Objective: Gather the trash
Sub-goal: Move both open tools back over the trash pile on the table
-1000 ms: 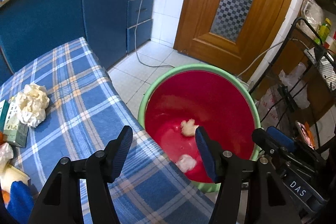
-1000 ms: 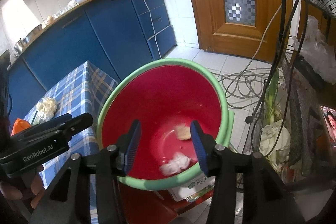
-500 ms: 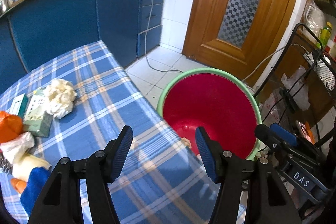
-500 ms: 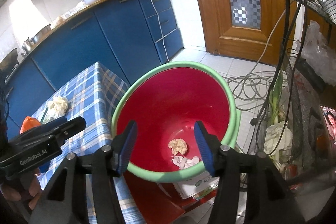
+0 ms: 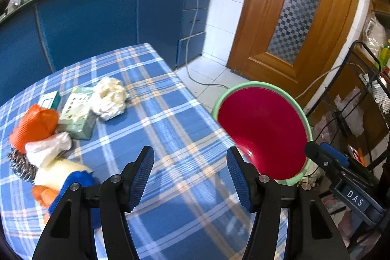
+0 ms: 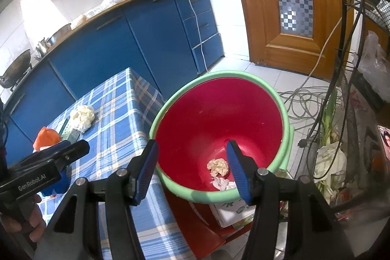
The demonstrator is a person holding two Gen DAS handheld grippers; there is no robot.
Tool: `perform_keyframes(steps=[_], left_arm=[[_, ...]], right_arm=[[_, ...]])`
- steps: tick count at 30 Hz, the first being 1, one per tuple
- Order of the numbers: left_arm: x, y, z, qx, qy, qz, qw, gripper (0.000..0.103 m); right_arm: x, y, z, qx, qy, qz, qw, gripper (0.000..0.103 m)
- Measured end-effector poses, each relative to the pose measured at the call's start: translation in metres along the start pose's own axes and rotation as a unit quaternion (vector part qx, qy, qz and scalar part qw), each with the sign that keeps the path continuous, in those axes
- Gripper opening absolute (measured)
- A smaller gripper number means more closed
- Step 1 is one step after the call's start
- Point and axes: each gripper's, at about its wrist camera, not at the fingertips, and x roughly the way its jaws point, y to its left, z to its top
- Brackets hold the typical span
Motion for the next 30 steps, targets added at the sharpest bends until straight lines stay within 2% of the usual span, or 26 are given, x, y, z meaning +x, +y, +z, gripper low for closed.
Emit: perform_keyframes(steps=[17, 30], left_arm=[[-0.029, 0.057, -0.019, -0.054, -0.012, 0.042, 0.9976, 0.064], [-0.054, 0.116, -0.041, -0.108, -0.020, 0.096, 0.9893, 0.064]], right_arm=[[-0.001, 0.027, -0.008, -0.025, 0.010, 0.019, 0.999, 0.060], [0.003, 0.051, -0.016, -0.048, 0.022, 0.035, 0.998, 0.060]])
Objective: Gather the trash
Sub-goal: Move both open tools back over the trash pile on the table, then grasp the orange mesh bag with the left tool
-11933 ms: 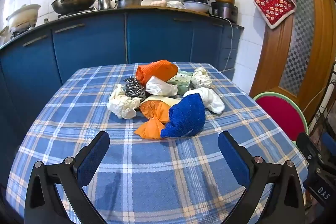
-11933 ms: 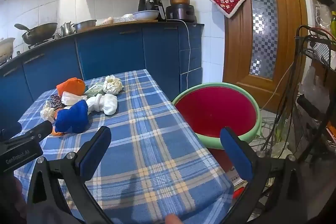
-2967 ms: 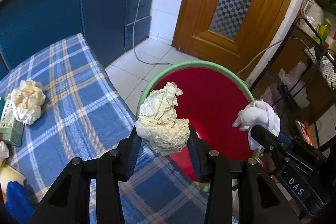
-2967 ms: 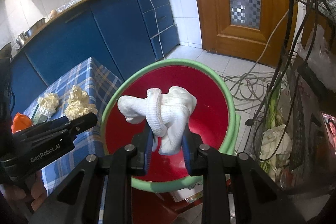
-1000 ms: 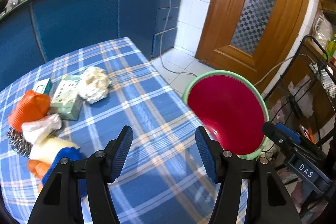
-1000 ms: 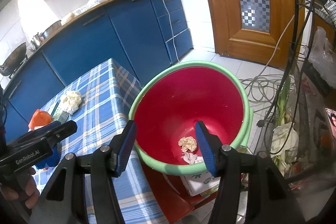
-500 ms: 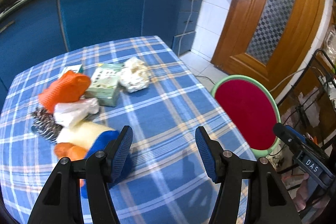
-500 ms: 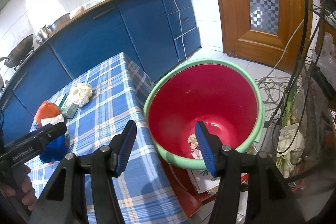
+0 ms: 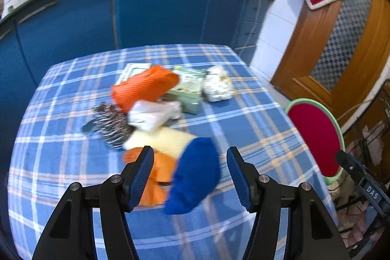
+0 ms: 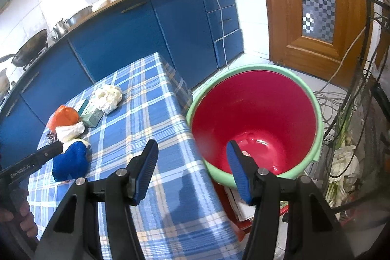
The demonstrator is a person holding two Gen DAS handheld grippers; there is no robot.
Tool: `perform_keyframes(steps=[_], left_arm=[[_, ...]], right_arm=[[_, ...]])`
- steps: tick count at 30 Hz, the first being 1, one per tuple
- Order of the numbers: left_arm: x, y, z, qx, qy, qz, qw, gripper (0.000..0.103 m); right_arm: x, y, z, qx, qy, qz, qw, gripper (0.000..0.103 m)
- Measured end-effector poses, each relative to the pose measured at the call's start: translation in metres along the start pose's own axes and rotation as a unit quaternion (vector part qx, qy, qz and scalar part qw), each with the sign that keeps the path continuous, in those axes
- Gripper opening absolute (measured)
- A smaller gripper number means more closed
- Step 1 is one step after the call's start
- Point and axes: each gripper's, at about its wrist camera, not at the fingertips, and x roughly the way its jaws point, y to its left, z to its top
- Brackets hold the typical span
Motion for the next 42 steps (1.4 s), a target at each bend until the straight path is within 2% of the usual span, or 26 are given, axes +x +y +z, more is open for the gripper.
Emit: perform_keyframes(steps=[5, 10, 25, 29, 35, 42], left_arm=[[0.003, 0.017, -0.006, -0.018, 0.010, 0.009, 0.9997, 0.064], [0.008, 0.020, -0.014, -0.020, 0.022, 0.002, 0.9996, 0.064], [0.004, 0.054, -0.013, -0.067, 0.005, 0.015, 0.9976, 0.064], [0.013, 0.059, -0.012, -0.074, 0.013, 0.015, 0.9971, 0.064], [0.031, 0.058, -0.012, -0.080, 0.027, 0.006, 0.9964, 0.064], [0.040, 0.056, -0.016, -0.088, 0.036, -0.026, 0.9951, 0.063]], right_arm=[[0.004, 0.007, -0.002, -0.007, 0.006, 0.003, 1.000, 0.060], [0.006, 0.013, -0.004, -0.013, 0.011, 0.005, 1.000, 0.060], [0.014, 0.030, -0.007, -0.029, 0.024, 0.008, 0.999, 0.060], [0.017, 0.035, -0.009, -0.035, 0.028, 0.009, 0.999, 0.060], [0.019, 0.040, -0.010, -0.041, 0.031, 0.009, 0.999, 0.060], [0.021, 0.042, -0.011, -0.044, 0.035, 0.006, 0.998, 0.060]])
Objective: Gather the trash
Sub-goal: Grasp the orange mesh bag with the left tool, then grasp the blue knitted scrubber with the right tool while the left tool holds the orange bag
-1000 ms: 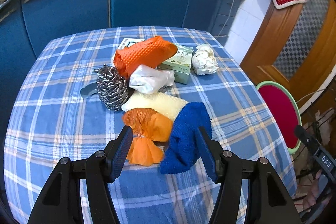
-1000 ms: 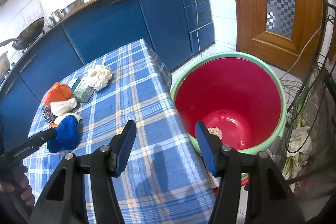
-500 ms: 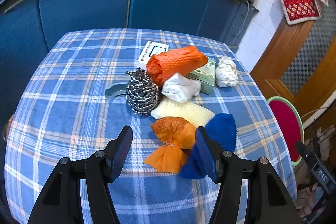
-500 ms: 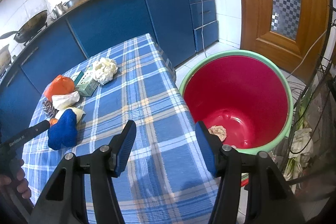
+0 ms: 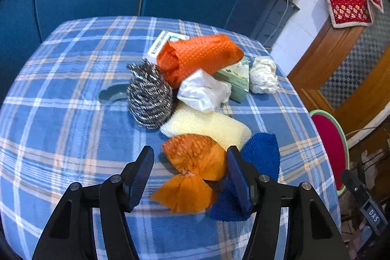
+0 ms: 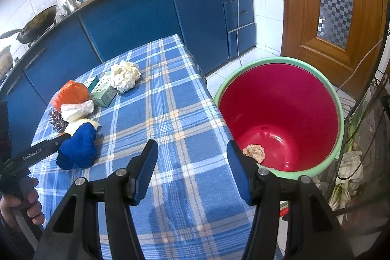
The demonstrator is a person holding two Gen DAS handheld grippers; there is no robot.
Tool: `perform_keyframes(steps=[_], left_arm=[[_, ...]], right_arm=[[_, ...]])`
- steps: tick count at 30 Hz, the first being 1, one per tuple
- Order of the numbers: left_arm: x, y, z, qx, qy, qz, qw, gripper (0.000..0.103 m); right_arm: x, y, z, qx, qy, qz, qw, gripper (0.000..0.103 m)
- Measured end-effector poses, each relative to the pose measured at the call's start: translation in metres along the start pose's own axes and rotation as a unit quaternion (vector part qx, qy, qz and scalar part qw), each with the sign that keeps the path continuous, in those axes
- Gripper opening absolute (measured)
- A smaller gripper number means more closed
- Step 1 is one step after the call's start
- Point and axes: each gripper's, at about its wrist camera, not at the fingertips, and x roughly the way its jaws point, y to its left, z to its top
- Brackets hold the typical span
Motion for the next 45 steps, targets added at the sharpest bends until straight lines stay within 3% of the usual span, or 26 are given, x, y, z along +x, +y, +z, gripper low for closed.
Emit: perform_keyframes(steps=[5, 9, 15, 31, 35, 45], left_arm=[[0.004, -0.004, -0.004, 0.007, -0.002, -0.013, 0.9999, 0.063], [0.006, -0.005, -0.004, 0.010, -0.005, -0.015, 0.9998, 0.052], [0.005, -0.006, -0.007, 0.018, -0.006, -0.010, 0.9998, 0.046], [-0.036, 0.025, -0.004, 0.013, -0.051, 0.031, 0.9981, 0.046], [-0.041, 0.033, -0.004, 0.009, -0.054, 0.034, 0.9979, 0.046], [-0.043, 0.049, -0.007, -0.008, -0.054, 0.035, 0.9979, 0.046]], right_arm=[[0.002, 0.004, -0.002, -0.004, 0.003, 0.001, 1.000, 0.060], [0.002, 0.006, -0.002, -0.006, 0.005, 0.002, 1.000, 0.060], [0.002, 0.009, -0.003, -0.009, 0.006, 0.004, 1.000, 0.060], [0.005, 0.052, -0.001, -0.053, 0.007, 0.040, 0.998, 0.060], [0.008, 0.075, -0.001, -0.070, 0.005, 0.066, 0.995, 0.070], [0.031, 0.126, -0.007, -0.115, 0.030, 0.107, 0.987, 0.074]])
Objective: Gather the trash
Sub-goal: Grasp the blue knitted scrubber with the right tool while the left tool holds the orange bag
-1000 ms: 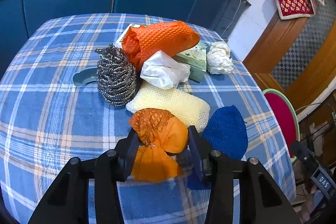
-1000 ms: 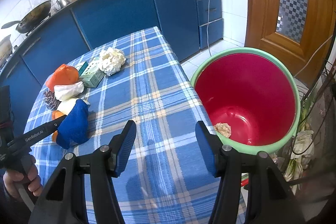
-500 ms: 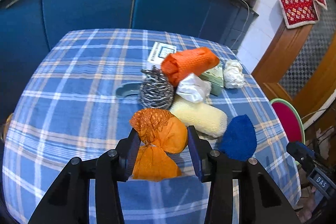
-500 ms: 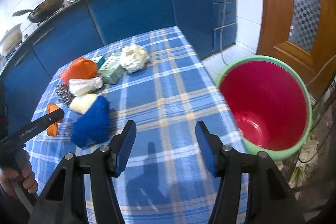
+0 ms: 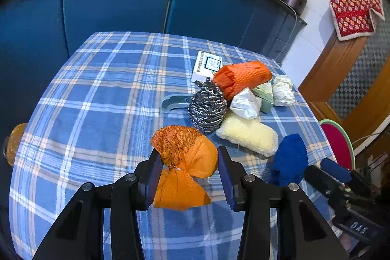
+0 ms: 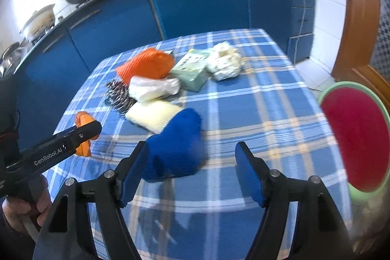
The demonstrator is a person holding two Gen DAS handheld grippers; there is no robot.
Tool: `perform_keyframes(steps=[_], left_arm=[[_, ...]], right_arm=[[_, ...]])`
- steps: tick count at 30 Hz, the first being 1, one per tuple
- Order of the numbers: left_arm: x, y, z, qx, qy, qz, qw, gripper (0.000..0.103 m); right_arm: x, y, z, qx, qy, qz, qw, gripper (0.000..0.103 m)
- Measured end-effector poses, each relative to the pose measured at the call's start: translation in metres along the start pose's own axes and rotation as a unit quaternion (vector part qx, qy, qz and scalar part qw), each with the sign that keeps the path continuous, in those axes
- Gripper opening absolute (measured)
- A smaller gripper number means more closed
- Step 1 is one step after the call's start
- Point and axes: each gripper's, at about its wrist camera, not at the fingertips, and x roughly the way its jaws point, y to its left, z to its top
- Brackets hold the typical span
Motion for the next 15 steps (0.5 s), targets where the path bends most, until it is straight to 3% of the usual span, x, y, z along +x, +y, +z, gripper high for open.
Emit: perform_keyframes(steps=[10, 15], left_arm=[[0.001, 0.011, -0.002, -0.010, 0.001, -0.003, 0.9999, 0.046], [0.001, 0.008, -0.003, -0.007, 0.002, -0.006, 1.0000, 0.046]], right_arm=[[0.029, 0.014, -0.008, -0.015, 0.036, 0.009, 0.999, 0.073], [0.035, 0.017, -0.013, -0.023, 0.043, 0.015, 0.999, 0.052]])
